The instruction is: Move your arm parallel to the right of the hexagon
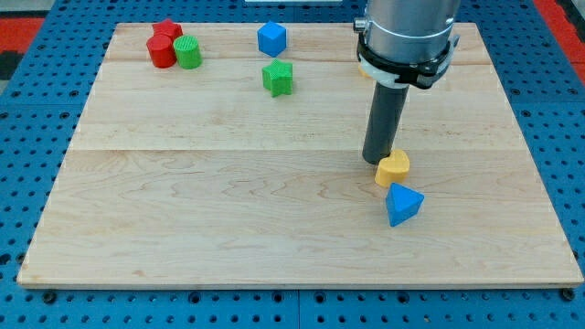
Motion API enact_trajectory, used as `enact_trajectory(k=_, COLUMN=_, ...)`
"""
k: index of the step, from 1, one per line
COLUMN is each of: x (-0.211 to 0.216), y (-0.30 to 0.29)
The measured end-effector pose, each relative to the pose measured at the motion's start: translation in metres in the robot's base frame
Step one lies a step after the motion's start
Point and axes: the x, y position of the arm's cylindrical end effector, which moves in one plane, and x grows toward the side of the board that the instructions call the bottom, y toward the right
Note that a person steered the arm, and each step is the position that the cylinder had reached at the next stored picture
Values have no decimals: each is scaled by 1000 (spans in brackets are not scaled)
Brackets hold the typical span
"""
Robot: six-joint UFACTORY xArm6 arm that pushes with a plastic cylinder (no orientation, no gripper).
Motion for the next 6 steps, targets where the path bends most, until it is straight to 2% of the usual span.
enact_trajectory(k=1, x=-51, y=54)
enact_trajectory(k=3, x=-135, y=222)
enact_trajectory(k=4, x=-169, y=247)
enact_trajectory(k=6, x=-176, y=162)
